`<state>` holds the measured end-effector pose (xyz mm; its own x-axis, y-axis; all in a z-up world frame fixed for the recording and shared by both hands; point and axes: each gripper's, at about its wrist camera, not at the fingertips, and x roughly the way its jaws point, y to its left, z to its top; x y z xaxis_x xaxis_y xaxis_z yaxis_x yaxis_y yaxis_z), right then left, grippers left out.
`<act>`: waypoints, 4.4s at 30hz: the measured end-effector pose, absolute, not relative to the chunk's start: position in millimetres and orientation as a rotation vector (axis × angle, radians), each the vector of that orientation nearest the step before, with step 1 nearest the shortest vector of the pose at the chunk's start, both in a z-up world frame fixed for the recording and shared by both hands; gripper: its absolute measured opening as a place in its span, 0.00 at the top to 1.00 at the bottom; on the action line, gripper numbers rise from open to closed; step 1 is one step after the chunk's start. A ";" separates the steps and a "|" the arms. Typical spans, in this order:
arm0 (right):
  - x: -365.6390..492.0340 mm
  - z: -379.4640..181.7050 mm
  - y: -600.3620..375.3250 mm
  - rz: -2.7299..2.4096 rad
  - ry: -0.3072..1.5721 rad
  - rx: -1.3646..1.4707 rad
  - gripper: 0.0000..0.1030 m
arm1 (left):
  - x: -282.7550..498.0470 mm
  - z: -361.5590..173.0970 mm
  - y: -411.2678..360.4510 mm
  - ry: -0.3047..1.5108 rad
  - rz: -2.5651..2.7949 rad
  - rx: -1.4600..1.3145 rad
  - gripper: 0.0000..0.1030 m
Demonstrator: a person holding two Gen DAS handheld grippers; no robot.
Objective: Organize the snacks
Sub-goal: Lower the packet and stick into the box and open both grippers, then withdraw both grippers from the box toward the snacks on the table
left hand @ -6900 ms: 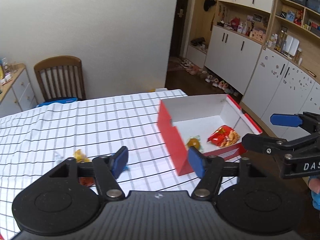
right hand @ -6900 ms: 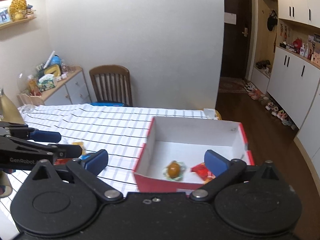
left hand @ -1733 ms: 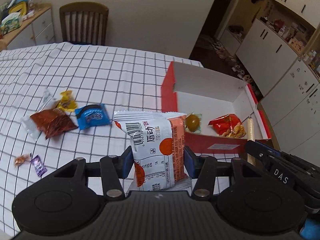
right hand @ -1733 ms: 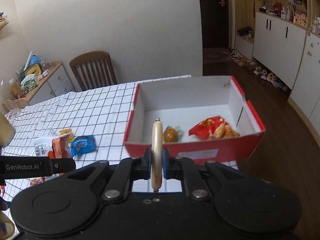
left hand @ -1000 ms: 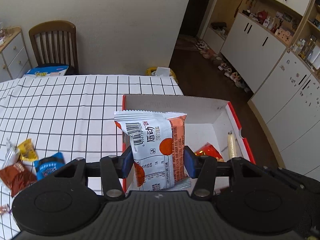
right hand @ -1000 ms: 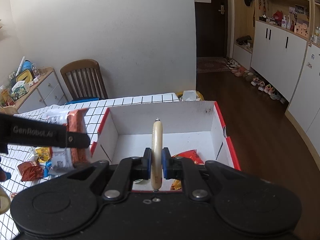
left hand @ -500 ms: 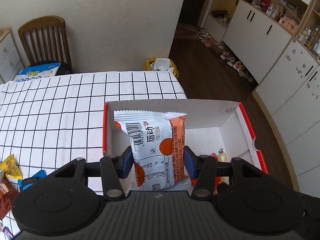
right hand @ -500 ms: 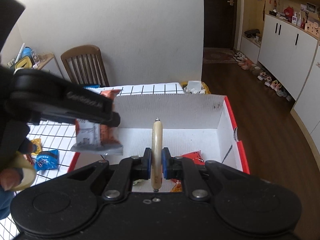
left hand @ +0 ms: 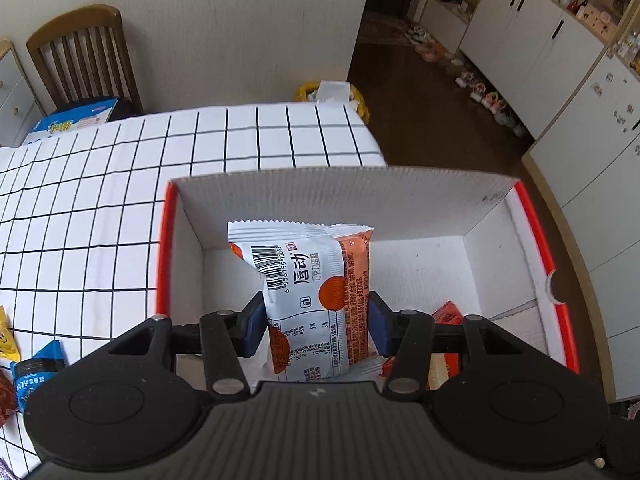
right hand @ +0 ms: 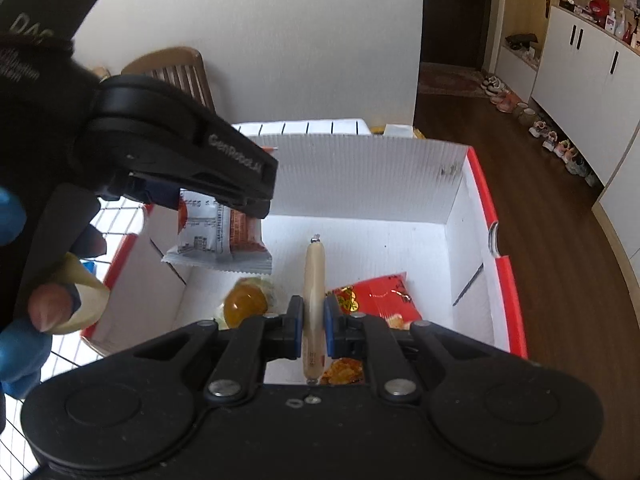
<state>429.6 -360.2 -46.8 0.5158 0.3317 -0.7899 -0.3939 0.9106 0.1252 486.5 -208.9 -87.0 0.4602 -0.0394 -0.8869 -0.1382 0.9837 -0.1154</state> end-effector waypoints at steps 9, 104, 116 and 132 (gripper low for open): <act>438.9 -60.8 -362.8 0.439 0.973 -0.086 0.92 | 489.9 -109.6 -218.8 1.146 0.048 -0.144 0.50; 212.5 26.2 -183.8 0.566 0.630 -0.007 0.00 | 152.8 -16.4 67.3 0.694 -0.005 -0.149 0.19; 201.9 -5.0 -141.9 0.586 0.719 -0.039 0.00 | 140.7 -63.4 126.1 0.774 0.044 -0.140 0.19; 199.7 -51.4 -78.8 0.740 0.791 -0.205 0.07 | 135.6 -135.4 154.1 0.906 -0.001 -0.055 0.19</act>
<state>199.7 -78.8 -51.4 0.4700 0.5259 -0.7089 -0.6726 0.7335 0.0982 135.6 154.1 -135.4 0.6171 -0.0237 -0.7865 -0.0226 0.9986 -0.0479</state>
